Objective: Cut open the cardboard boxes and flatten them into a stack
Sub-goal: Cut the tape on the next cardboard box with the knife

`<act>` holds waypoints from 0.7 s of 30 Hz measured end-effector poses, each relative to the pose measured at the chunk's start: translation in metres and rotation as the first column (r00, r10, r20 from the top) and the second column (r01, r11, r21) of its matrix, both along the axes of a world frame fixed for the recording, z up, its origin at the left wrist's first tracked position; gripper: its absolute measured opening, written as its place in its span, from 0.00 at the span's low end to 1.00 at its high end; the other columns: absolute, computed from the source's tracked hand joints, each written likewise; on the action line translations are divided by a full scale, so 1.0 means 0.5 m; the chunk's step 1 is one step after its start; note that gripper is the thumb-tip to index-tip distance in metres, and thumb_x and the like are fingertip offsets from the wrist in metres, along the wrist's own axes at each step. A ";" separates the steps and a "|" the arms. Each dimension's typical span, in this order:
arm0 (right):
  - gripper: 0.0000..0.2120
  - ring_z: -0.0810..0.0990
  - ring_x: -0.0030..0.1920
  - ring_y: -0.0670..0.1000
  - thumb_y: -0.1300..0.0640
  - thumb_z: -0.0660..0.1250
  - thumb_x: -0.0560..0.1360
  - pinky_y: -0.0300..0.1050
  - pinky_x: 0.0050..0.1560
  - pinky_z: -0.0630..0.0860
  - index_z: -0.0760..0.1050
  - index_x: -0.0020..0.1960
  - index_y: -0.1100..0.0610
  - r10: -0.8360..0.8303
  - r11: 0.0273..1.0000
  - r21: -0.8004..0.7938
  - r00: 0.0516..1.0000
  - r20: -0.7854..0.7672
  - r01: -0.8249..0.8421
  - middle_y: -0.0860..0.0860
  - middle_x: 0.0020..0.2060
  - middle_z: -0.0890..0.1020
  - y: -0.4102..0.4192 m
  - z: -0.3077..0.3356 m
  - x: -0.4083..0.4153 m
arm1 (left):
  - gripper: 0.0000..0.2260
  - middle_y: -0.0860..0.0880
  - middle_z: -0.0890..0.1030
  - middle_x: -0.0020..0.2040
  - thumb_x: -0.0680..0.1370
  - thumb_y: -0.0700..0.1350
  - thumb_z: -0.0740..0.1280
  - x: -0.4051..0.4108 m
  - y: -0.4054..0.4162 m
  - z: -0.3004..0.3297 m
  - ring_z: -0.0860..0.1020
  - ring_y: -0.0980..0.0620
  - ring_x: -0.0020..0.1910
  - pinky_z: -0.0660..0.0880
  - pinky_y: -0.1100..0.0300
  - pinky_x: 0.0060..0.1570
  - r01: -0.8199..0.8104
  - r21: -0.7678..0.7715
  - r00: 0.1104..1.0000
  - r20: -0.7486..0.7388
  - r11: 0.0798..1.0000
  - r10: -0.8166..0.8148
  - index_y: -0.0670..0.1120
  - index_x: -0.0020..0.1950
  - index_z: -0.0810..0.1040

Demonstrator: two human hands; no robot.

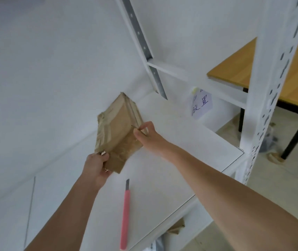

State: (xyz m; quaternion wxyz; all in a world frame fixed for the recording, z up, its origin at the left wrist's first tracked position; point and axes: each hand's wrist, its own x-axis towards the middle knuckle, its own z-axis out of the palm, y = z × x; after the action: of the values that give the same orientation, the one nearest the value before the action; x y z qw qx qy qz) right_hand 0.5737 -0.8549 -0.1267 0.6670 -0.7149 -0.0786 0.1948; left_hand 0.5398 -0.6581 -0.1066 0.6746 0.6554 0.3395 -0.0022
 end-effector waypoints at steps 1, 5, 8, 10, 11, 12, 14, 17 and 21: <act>0.13 0.74 0.44 0.47 0.44 0.58 0.82 0.41 0.42 0.70 0.61 0.60 0.50 -0.008 1.000 0.021 0.999 0.036 0.007 0.54 0.53 0.80 0.011 0.018 -0.014 | 0.14 0.45 0.81 0.50 0.81 0.31 0.58 -0.018 0.008 0.013 0.80 0.48 0.45 0.77 0.52 0.38 -0.030 -0.002 1.000 0.005 1.000 0.030 0.42 0.63 0.74; 0.10 0.70 0.33 0.45 0.50 0.60 0.82 0.36 0.33 0.66 0.66 0.60 0.53 0.008 0.999 0.034 0.971 0.239 -0.016 0.47 0.35 0.72 0.060 0.089 -0.078 | 0.17 0.42 0.80 0.56 0.80 0.29 0.56 -0.110 0.038 0.059 0.79 0.43 0.50 0.79 0.48 0.42 -0.106 -0.047 0.992 0.070 0.993 0.109 0.42 0.66 0.69; 0.10 0.67 0.30 0.41 0.50 0.61 0.82 0.33 0.32 0.64 0.67 0.60 0.52 0.044 0.999 -0.022 0.940 0.339 -0.039 0.43 0.33 0.69 0.112 0.124 -0.139 | 0.17 0.42 0.77 0.51 0.81 0.28 0.54 -0.200 0.055 0.082 0.78 0.45 0.45 0.77 0.47 0.41 -0.202 -0.107 0.973 0.093 0.974 0.212 0.48 0.62 0.63; 0.15 0.69 0.34 0.39 0.48 0.62 0.82 0.36 0.40 0.67 0.67 0.67 0.49 0.077 0.996 -0.076 0.918 0.389 -0.051 0.42 0.39 0.72 0.150 0.131 -0.183 | 0.17 0.40 0.77 0.51 0.81 0.28 0.54 -0.266 0.069 0.082 0.78 0.44 0.46 0.78 0.47 0.42 -0.215 -0.156 0.970 0.080 0.964 0.229 0.48 0.61 0.63; 0.18 0.71 0.38 0.39 0.47 0.62 0.81 0.39 0.46 0.70 0.66 0.70 0.46 0.112 0.991 -0.117 0.906 0.407 -0.069 0.44 0.46 0.75 0.168 0.132 -0.204 | 0.17 0.39 0.78 0.52 0.81 0.28 0.53 -0.297 0.078 0.081 0.79 0.43 0.46 0.78 0.46 0.43 -0.222 -0.182 0.969 0.072 0.958 0.238 0.48 0.61 0.63; 0.19 0.75 0.44 0.41 0.47 0.62 0.81 0.42 0.53 0.72 0.65 0.71 0.43 0.153 0.983 -0.159 0.896 0.417 -0.094 0.47 0.53 0.76 0.186 0.132 -0.226 | 0.17 0.38 0.77 0.52 0.81 0.27 0.53 -0.330 0.089 0.075 0.79 0.42 0.47 0.78 0.45 0.46 -0.233 -0.210 0.966 0.065 0.950 0.251 0.48 0.61 0.63; 0.20 0.77 0.58 0.48 0.48 0.64 0.80 0.46 0.62 0.72 0.67 0.71 0.42 0.207 0.969 -0.212 0.878 0.431 -0.124 0.50 0.62 0.75 0.225 0.120 -0.275 | 0.16 0.37 0.77 0.54 0.81 0.28 0.53 -0.397 0.120 0.056 0.78 0.40 0.48 0.76 0.43 0.50 -0.272 -0.227 0.958 0.025 0.935 0.285 0.48 0.59 0.63; 0.23 0.73 0.68 0.54 0.47 0.66 0.79 0.51 0.68 0.70 0.65 0.72 0.37 0.292 0.938 -0.308 0.847 0.444 -0.162 0.55 0.73 0.66 0.285 0.100 -0.353 | 0.13 0.36 0.77 0.55 0.82 0.30 0.56 -0.494 0.172 0.033 0.79 0.38 0.51 0.80 0.45 0.45 -0.300 -0.232 0.954 -0.053 0.925 0.296 0.47 0.58 0.64; 0.26 0.77 0.62 0.51 0.50 0.65 0.80 0.45 0.66 0.73 0.62 0.75 0.37 0.394 0.900 -0.363 0.803 0.446 -0.240 0.55 0.73 0.67 0.345 0.069 -0.449 | 0.12 0.35 0.78 0.53 0.81 0.31 0.61 -0.606 0.236 0.011 0.80 0.39 0.45 0.82 0.48 0.34 -0.312 -0.219 0.943 -0.185 0.924 0.275 0.42 0.61 0.67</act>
State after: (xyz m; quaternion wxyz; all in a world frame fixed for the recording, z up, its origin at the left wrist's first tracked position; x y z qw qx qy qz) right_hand 0.3493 -0.6825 -0.0923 0.4679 -0.8061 -0.3423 0.1183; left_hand 0.2367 -0.5403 -0.1013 0.7155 0.5064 0.4812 0.0076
